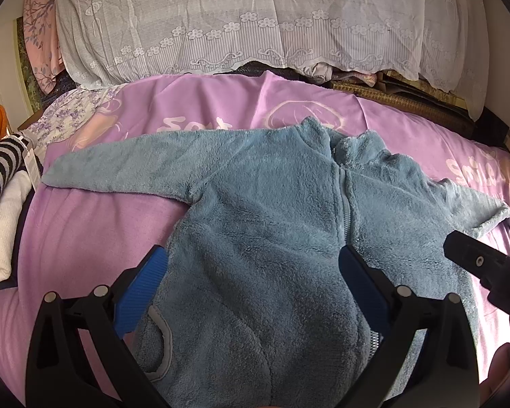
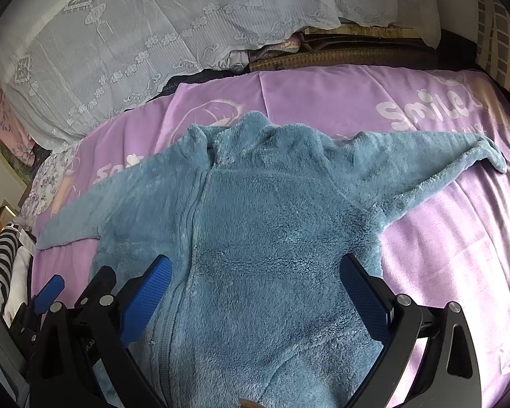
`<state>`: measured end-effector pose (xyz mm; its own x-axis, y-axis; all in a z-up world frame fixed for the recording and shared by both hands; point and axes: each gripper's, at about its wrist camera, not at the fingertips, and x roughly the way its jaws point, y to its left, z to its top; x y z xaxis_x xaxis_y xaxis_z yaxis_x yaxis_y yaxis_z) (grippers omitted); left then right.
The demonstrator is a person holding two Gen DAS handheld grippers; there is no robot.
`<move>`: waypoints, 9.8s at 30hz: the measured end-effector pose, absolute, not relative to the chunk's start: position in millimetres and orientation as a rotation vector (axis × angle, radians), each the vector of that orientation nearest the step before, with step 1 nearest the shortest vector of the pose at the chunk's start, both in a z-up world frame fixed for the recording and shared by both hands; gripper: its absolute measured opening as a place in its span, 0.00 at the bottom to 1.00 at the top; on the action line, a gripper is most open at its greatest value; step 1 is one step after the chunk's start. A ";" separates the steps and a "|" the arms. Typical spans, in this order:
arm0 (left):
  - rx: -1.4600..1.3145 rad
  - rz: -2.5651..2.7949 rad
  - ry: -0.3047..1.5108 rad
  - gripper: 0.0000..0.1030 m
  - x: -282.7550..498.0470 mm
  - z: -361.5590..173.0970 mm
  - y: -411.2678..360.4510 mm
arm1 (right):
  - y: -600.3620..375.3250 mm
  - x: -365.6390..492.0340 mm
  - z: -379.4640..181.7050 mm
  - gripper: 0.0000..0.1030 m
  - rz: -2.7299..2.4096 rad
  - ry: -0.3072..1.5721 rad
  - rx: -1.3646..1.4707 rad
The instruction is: Fold small clothes
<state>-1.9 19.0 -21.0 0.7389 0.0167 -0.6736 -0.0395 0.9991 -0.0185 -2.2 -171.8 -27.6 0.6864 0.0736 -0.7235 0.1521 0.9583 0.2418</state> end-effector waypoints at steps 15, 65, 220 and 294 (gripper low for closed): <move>-0.014 0.021 0.775 0.95 1.0 -25.9 12.7 | -174.0 3.6 -33.5 0.97 -0.029 0.852 0.310; 0.059 -0.006 0.963 0.96 31.5 -76.5 -11.5 | -480.4 -27.0 -93.4 0.97 -0.286 0.515 0.983; -0.038 -0.177 1.022 0.95 174.6 -53.4 -30.9 | -292.4 75.4 -102.2 0.88 0.431 0.822 0.775; 0.019 -0.031 0.631 0.10 123.8 85.6 44.6 | -314.8 14.9 -106.2 0.97 0.124 0.697 0.587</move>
